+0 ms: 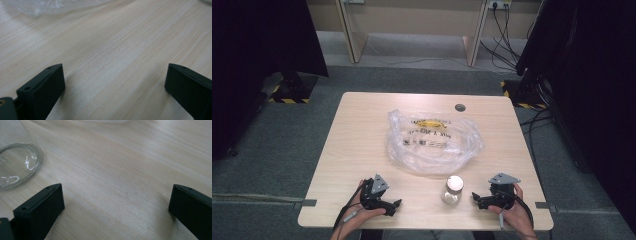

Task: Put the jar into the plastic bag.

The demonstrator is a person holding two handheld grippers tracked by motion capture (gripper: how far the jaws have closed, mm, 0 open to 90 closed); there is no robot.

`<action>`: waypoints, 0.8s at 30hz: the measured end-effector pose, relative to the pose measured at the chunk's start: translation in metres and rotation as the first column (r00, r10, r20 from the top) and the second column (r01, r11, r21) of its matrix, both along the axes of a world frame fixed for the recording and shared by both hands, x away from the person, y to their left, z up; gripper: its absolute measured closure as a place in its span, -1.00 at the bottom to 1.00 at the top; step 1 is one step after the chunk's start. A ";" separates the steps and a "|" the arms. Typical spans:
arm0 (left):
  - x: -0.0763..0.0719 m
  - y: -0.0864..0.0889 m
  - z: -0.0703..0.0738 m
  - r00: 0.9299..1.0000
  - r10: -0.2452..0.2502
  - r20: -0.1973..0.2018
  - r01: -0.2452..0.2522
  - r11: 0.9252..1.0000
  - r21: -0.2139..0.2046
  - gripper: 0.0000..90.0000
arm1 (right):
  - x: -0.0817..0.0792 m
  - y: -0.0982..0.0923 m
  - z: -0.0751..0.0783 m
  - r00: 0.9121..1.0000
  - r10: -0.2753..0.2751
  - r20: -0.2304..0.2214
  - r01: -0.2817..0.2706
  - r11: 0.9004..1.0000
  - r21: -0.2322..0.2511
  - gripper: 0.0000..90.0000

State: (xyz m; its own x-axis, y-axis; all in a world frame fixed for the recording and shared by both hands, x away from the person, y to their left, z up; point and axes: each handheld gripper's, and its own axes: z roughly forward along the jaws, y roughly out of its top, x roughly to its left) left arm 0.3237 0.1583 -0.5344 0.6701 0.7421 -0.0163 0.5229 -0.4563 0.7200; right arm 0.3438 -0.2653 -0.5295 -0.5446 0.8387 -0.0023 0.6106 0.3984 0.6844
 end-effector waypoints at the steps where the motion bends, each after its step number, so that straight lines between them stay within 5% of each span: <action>1: 0.000 0.000 0.000 1.000 0.000 0.000 0.000 1.000 0.000 -0.95 | 0.000 0.000 0.000 1.000 0.001 0.000 -0.001 1.000 0.000 -0.99; 24: -0.001 -0.002 0.000 1.000 -0.001 -0.004 0.001 1.000 0.007 -1.00 | -0.001 0.001 0.001 1.000 -0.005 -0.005 0.005 1.000 0.001 -0.96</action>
